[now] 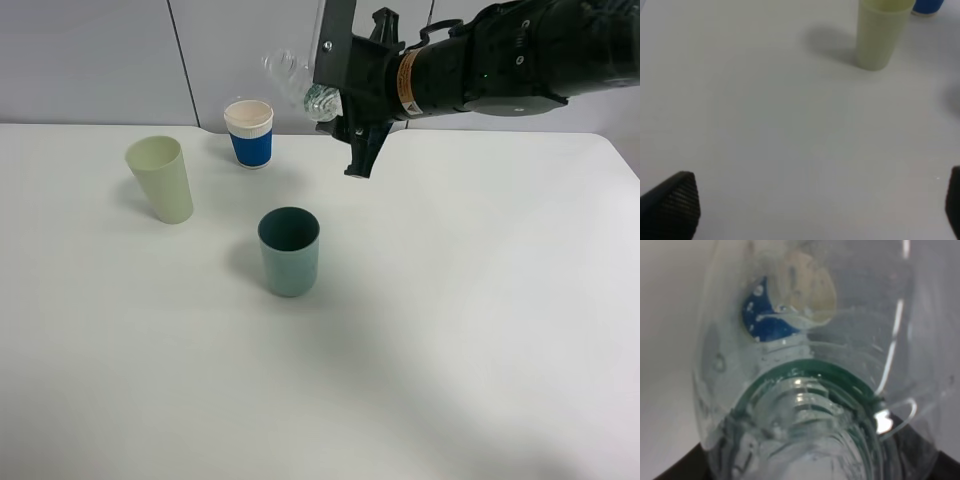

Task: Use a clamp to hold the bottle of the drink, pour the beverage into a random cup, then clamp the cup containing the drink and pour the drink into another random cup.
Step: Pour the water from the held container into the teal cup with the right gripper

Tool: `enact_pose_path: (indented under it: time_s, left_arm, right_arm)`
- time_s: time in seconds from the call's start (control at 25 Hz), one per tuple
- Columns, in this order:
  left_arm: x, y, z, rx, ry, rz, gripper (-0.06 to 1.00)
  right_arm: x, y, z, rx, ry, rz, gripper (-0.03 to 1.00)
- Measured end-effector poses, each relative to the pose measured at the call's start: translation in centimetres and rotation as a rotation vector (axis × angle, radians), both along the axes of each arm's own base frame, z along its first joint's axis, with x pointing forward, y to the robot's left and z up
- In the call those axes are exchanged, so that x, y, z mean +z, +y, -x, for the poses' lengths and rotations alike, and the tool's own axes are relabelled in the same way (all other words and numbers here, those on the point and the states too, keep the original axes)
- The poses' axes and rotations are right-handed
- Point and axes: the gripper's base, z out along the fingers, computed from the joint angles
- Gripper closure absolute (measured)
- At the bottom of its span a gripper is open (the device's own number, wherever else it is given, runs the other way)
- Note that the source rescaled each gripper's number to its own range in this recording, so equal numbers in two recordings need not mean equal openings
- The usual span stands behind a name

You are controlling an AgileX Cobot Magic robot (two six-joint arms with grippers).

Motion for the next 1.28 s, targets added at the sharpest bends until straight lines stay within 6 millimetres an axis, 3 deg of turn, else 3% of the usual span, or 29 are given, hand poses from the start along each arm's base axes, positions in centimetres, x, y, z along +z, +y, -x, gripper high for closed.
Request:
enact_pose_path:
  time_s: [0.4, 1.28]
  left_arm:
    - [0.0, 0.0, 0.0, 0.000, 0.000, 0.000, -0.06]
    - [0.0, 0.0, 0.0, 0.000, 0.000, 0.000, -0.06]
  right_arm:
    - [-1.8, 0.6, -0.1, 0.174, -0.138, 0.240, 0.95]
    - [-2.0, 0.4, -0.2, 0.337, -0.320, 0.483, 0.95]
